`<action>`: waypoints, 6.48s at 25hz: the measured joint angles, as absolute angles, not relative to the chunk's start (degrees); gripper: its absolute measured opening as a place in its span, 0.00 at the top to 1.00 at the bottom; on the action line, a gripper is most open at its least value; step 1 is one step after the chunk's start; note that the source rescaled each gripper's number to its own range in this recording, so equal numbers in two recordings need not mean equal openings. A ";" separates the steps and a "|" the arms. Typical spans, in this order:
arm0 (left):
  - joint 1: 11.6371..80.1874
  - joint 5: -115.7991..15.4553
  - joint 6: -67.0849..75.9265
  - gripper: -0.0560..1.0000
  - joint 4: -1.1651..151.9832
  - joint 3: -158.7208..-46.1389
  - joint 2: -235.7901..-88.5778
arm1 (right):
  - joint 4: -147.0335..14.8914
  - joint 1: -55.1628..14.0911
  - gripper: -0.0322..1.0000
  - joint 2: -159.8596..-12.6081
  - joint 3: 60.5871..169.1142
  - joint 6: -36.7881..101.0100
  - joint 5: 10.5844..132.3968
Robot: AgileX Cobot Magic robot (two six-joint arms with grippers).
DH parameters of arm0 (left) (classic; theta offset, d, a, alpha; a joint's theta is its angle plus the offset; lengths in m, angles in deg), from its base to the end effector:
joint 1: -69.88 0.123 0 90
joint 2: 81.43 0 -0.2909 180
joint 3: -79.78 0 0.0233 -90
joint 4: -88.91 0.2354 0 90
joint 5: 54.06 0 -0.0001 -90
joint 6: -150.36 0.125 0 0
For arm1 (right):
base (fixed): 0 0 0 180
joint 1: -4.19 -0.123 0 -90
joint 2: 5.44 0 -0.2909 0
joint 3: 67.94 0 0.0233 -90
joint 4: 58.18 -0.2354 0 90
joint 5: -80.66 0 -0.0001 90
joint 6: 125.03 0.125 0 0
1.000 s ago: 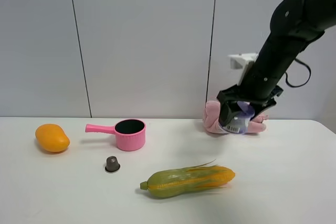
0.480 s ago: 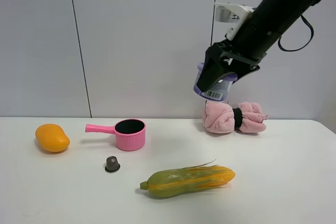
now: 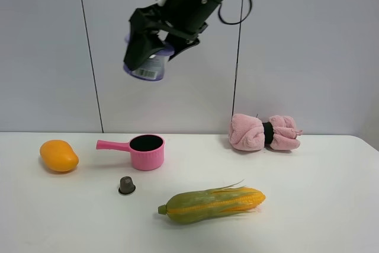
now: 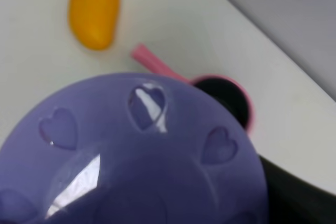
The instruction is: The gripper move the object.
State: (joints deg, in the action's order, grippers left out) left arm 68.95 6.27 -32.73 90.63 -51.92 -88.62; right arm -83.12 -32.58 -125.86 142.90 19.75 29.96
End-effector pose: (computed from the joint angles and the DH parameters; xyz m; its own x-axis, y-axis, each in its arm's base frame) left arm 0.0047 0.0032 0.2575 -0.4347 -0.0320 -0.9000 -0.0242 0.9994 -0.0238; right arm 0.3459 0.3094 0.3117 -0.3198 -0.6194 -0.7170 -0.8932 0.4496 0.0100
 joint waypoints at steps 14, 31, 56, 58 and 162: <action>68.95 6.27 -32.73 0.00 90.63 -51.92 -88.62 | -79.74 -44.10 0.96 -151.18 160.91 20.21 26.82; 68.95 6.27 -32.73 0.00 90.44 -51.92 -88.62 | -71.17 -46.91 0.97 -156.74 161.26 19.07 36.22; 68.95 6.27 -32.73 0.00 90.44 -51.92 -88.62 | -71.30 -46.91 0.97 -162.20 161.38 16.08 37.43; 68.95 6.27 -32.73 0.00 90.44 -51.92 -88.62 | -71.30 -46.91 0.97 -162.20 161.38 16.08 37.43; 68.95 6.27 -32.73 0.00 90.50 -51.92 -88.62 | -55.01 -21.24 0.00 -114.66 147.26 52.21 11.22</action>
